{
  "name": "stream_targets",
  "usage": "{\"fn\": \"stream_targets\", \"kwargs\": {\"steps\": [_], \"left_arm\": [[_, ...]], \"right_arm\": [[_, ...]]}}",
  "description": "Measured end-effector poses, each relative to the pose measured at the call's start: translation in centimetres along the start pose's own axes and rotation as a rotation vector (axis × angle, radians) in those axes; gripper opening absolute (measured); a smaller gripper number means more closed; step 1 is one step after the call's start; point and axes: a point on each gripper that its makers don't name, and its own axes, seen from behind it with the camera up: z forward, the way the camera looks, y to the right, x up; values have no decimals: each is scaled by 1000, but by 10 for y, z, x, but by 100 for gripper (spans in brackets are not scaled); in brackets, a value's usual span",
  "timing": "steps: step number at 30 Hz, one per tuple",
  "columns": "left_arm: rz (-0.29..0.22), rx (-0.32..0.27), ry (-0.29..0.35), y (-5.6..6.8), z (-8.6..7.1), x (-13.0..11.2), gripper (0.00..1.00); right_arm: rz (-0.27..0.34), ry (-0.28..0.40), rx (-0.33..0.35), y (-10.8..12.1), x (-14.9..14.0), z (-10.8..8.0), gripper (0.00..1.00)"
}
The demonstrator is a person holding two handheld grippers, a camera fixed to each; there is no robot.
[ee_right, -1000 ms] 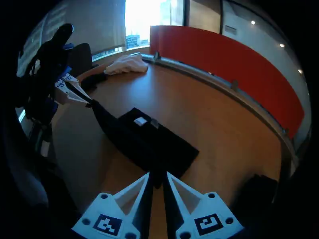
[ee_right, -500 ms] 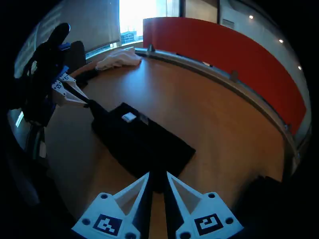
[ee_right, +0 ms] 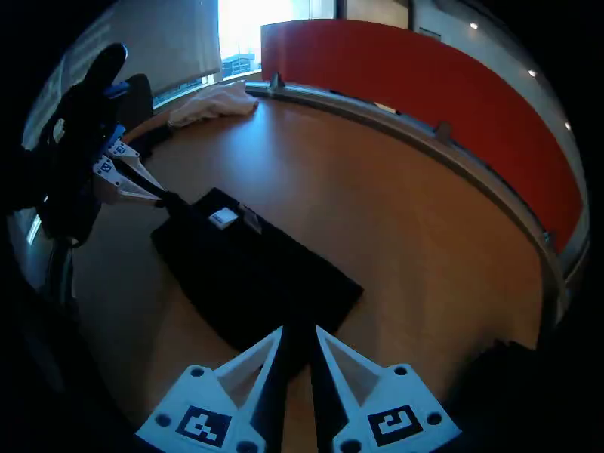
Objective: Fold towel
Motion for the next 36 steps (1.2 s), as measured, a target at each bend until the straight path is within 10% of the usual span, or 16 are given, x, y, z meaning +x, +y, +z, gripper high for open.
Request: {"fn": "stream_targets", "kwargs": {"steps": [16, 36], "left_arm": [[16, 36, -9, -19, 34, 3, 13], [17, 127, 5, -45, 45, 12, 60]], "right_arm": [[37, -22, -10, 13, -3, 34, 20], [41, -19, -100, 44, 4, 54, 68]]}}
